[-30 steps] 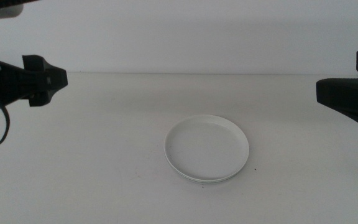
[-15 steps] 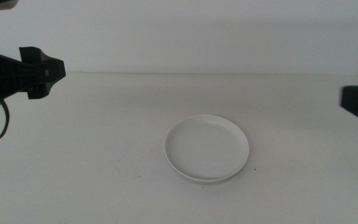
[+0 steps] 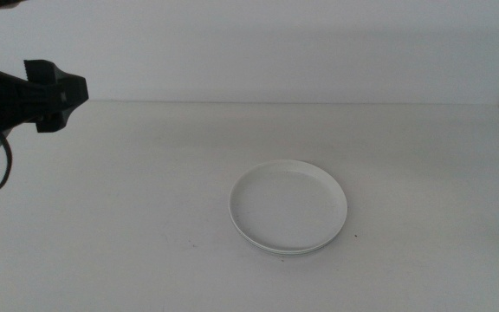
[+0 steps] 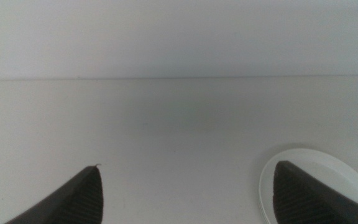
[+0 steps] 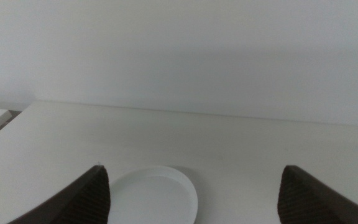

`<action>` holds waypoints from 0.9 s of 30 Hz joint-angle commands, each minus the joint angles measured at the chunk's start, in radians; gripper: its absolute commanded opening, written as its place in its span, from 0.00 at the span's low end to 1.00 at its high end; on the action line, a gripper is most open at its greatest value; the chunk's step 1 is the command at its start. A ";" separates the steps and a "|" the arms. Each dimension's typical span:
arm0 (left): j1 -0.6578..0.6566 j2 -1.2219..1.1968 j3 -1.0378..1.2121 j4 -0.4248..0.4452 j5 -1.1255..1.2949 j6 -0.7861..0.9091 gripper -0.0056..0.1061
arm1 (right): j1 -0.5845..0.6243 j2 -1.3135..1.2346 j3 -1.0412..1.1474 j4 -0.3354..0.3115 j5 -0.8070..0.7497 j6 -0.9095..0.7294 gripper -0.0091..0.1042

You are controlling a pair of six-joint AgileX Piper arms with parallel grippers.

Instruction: Stack the three bowls on top of each other.

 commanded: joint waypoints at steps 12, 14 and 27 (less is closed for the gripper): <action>0.002 -0.003 0.006 0.006 -0.039 0.000 0.89 | -0.006 -0.004 0.001 0.033 -0.016 -0.031 0.84; 0.002 -0.003 0.006 0.006 -0.047 0.000 0.89 | -0.006 -0.004 0.001 0.033 -0.016 -0.031 0.84; 0.002 -0.515 0.590 0.024 -0.317 0.004 0.89 | -0.245 -0.297 0.465 0.085 -0.296 -0.031 0.84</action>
